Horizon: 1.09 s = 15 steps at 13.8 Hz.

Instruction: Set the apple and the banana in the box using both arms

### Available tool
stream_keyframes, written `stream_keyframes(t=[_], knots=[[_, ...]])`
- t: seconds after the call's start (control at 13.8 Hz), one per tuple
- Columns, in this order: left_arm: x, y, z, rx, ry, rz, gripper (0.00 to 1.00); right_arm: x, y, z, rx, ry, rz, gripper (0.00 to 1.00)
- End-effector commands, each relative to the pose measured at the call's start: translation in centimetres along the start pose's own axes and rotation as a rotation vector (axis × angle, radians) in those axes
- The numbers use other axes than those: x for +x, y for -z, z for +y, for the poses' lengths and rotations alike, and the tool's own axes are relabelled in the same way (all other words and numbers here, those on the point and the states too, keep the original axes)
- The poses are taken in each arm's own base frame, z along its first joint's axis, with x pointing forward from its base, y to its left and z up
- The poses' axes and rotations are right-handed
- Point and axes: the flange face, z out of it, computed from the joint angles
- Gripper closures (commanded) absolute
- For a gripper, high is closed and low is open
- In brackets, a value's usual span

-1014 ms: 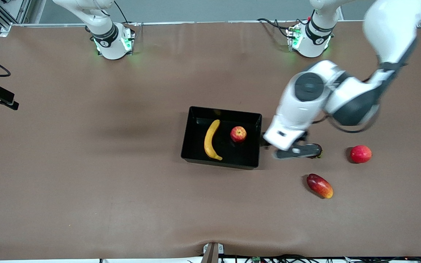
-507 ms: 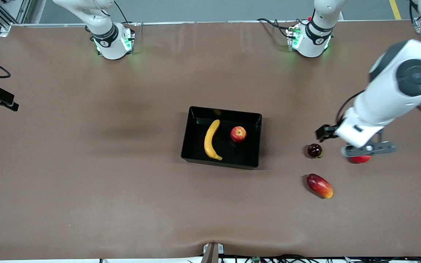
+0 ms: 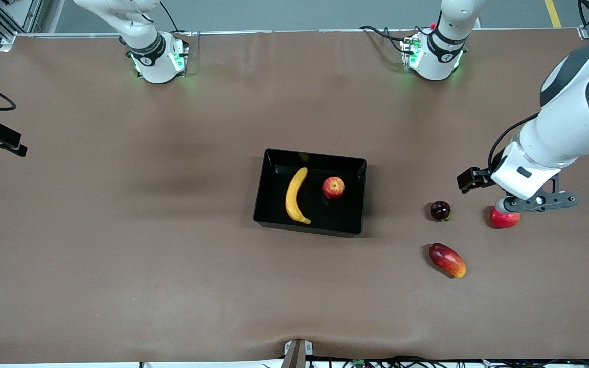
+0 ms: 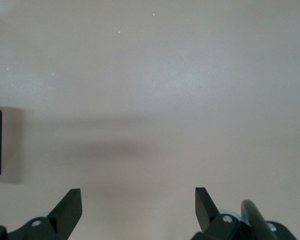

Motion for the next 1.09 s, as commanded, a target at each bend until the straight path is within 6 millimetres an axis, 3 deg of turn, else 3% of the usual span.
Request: stream_keyframes(t=[0.0, 0.22, 0.36, 0.8, 1.01], knots=[[0.2, 1.0, -0.4, -0.001, -0.025, 0.007, 0.00, 0.1, 0.1, -0.1, -0.004, 0.003, 0.007, 0.00], [1.2, 0.3, -1.0, 0.007, -0.049, -0.002, 0.00, 0.0, 0.2, 0.0, -0.015, 0.005, 0.006, 0.00], [1.6, 0.3, -0.2, 0.026, -0.059, 0.004, 0.00, -0.1, 0.3, 0.1, -0.013, 0.003, 0.004, 0.00], [1.3, 2.1, 2.3, 0.073, -0.042, 0.003, 0.00, -0.4, 0.8, 0.1, -0.017, 0.000, 0.006, 0.00], [1.0, 2.6, 2.3, 0.067, -0.001, -0.011, 0.00, -0.8, 0.6, 0.1, -0.013, -0.001, -0.028, 0.00]])
